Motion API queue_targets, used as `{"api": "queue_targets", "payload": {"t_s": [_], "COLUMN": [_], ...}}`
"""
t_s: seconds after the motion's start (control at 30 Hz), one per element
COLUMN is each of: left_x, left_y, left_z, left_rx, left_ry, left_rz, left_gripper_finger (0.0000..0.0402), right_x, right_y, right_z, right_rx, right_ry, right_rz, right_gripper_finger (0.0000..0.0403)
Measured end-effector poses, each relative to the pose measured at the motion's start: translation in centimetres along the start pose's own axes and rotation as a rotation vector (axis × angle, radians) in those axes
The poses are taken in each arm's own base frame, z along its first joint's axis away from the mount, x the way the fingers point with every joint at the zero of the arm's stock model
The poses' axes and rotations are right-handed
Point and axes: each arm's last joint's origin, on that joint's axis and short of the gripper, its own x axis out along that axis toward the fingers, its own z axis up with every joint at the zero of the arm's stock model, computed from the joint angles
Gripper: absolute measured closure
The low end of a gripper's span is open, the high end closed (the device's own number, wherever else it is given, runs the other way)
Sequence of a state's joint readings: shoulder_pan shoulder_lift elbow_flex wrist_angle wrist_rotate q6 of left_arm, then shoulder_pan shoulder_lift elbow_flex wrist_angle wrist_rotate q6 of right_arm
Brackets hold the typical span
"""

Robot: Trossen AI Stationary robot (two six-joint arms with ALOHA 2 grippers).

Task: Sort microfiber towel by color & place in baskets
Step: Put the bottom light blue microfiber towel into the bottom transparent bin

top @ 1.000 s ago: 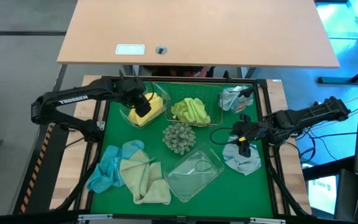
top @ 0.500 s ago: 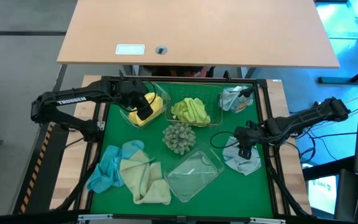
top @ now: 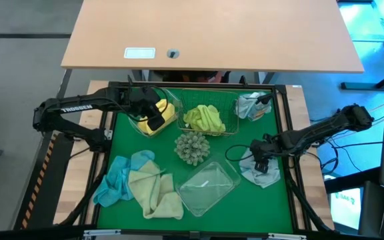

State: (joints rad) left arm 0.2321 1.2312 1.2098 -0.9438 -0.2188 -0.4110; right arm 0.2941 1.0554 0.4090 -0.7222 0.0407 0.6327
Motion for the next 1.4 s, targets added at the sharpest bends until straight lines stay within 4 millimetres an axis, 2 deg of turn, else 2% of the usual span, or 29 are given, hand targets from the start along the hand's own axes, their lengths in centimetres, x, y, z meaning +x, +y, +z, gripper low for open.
{"api": "queue_targets", "payload": {"t_s": [0.17,0.27,0.37,0.53,0.6,0.73,0.83,0.93,1.2,1.4], "left_x": [0.0,0.0,0.0,0.0,0.0,0.0,0.0,0.0,0.0,0.0], "left_y": [0.0,-0.1,-0.1,-0.1,-0.1,-0.1,-0.1,-0.1,-0.1,-0.1], "left_z": [0.1,0.1,0.1,0.1,0.1,0.1,0.1,0.1,0.2,0.1], "left_rx": [-0.002,-0.003,-0.001,-0.001,0.0,0.0,0.0,-0.001,-0.001,-0.001], "left_ry": [-0.005,-0.012,-0.012,-0.012,-0.012,-0.012,-0.012,-0.015,-0.015,-0.014], "left_rz": [-0.002,-0.005,-0.005,-0.005,-0.005,-0.005,-0.005,-0.006,-0.009,-0.01], "left_gripper_finger": [0.0285,0.0285,0.0285,0.0285,0.0285,0.0285,0.0285,0.0285,0.0285,0.0285], "right_x": [0.4,0.4,0.4,0.4,0.2,-1.0,-2.9,-5.0,-12.1,-17.5], "right_y": [0.0,0.1,0.1,0.3,0.5,1.1,1.9,2.4,3.9,4.9], "right_z": [0.0,0.0,0.1,0.3,0.4,1.3,2.6,3.5,6.4,8.1], "right_rx": [-0.002,-0.003,-0.01,-0.011,-0.014,-0.075,-0.148,-0.191,-0.277,-0.356], "right_ry": [0.023,0.022,0.013,-0.005,-0.007,-0.005,-0.055,-0.065,-0.252,-0.445], "right_rz": [-0.016,-0.01,0.002,0.034,0.045,0.054,0.084,0.078,0.068,0.137], "right_gripper_finger": [0.0217,0.0232,0.027,0.0361,0.0385,0.0371,0.0368,0.0385,0.0384,0.0389]}}
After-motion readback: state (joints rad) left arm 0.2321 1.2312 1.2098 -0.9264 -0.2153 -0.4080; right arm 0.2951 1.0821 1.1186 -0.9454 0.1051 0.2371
